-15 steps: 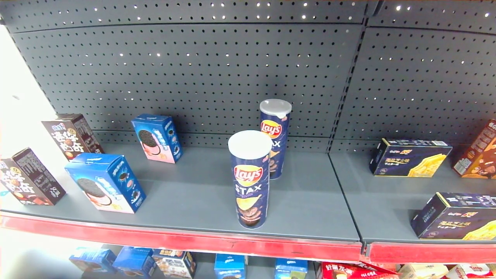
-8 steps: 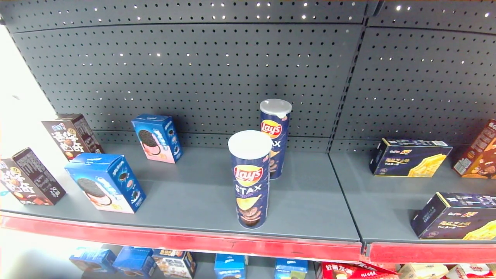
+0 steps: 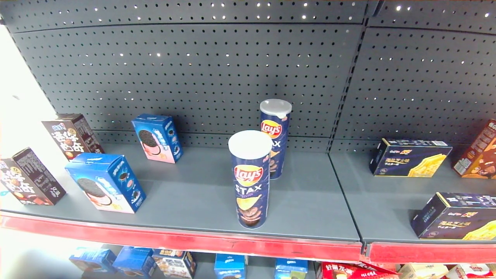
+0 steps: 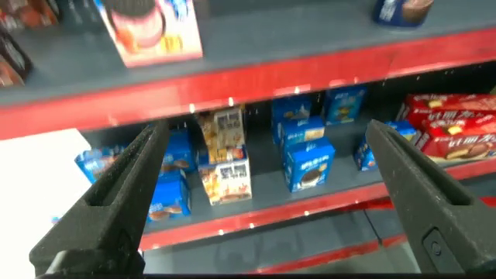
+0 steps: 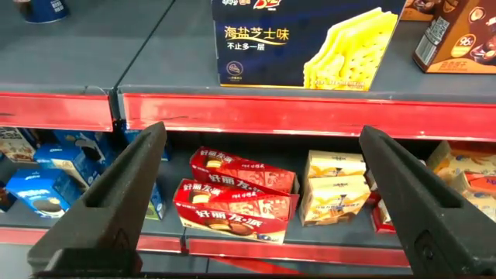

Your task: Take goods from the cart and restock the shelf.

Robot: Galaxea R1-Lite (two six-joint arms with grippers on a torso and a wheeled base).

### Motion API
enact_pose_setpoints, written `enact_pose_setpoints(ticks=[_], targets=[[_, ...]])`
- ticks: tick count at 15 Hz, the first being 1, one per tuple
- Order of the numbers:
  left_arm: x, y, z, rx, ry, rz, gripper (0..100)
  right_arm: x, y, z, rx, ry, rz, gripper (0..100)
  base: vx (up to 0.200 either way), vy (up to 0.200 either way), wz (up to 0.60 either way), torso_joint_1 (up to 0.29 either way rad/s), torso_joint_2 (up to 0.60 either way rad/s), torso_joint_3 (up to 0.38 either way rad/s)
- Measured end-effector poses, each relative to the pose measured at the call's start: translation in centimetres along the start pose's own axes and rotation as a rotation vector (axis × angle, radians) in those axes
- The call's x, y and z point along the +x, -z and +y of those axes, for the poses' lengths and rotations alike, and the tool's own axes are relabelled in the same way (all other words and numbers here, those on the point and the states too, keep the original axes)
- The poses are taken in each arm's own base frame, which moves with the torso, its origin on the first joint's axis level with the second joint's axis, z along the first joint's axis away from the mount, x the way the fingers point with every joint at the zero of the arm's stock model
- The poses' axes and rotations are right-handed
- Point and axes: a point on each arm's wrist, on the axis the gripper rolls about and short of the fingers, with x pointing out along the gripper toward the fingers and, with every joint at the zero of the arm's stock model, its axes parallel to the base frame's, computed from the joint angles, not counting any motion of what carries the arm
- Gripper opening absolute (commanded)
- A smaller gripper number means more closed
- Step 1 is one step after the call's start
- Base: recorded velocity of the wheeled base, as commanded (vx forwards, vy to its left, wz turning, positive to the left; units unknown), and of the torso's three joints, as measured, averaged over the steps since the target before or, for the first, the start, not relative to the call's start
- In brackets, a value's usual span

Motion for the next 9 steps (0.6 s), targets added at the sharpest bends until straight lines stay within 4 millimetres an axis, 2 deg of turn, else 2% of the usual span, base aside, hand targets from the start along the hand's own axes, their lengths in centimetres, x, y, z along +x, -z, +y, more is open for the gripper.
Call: enact_pose_setpoints(ticks=[4,6,9], targets=[[2.0,-5.0,0.0,0.019,0.12,0.066,100,0.0,0.0,0.0,-0.001,0.0,0.0,100,0.0,0.0,0.0,0.0,0.0,0.0],[3.4,-6.2,-0.2,-0.003,0.158,0.125,100,0.0,0.0,0.0,0.0,0.0,0.0,100,0.0,0.0,0.0,0.0,0.0,0.0],[5.7,-6.7,-0.4,-0.041,0.175,0.232,100,0.0,0.0,0.0,0.0,0.0,0.0,100,0.0,0.0,0.0,0.0,0.0,0.0]])
